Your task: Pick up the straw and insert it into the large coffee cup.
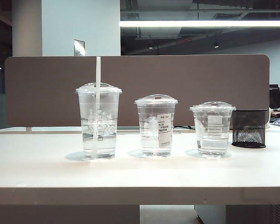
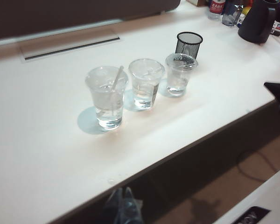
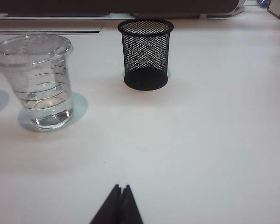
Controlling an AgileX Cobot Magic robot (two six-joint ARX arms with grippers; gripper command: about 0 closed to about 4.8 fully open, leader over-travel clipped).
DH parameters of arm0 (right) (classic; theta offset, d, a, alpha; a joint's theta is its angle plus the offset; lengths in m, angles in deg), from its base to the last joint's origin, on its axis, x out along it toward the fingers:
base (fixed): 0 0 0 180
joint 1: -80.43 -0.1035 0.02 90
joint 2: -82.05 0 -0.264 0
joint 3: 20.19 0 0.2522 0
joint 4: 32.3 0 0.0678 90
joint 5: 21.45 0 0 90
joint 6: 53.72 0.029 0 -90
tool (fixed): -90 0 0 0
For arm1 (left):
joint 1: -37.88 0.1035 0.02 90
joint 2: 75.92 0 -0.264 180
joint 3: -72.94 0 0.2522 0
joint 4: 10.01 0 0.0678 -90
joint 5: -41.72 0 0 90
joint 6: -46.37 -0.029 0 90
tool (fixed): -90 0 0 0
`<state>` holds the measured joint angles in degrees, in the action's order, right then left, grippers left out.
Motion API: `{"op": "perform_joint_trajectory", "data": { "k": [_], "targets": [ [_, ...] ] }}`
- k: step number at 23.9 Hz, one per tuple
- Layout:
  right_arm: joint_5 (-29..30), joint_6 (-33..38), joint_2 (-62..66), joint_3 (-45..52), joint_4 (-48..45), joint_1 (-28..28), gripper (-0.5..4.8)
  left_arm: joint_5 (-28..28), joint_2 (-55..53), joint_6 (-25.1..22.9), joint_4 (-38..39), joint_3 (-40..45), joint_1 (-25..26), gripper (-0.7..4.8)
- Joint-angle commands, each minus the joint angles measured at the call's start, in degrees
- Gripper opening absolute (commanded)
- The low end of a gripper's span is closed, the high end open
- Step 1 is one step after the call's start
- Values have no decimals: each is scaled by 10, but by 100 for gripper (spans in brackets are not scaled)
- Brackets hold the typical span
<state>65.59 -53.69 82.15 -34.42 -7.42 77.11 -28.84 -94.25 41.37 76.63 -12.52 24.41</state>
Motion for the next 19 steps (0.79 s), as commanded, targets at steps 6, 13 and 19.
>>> {"op": "perform_joint_trajectory", "data": {
  "k": [6, 13, 19],
  "targets": [
    [1, -1, 0, 3, -6, 0, -1, -3, 64, -70, -314, 290, 24, -4],
    [1, -1, 0, 3, -6, 0, -1, -22, 121, -2, -568, 525, 109, -4],
    [1, -1, 0, 3, -6, 0, -1, -134, 179, 58, -590, 631, 122, -4]
  ]
}}
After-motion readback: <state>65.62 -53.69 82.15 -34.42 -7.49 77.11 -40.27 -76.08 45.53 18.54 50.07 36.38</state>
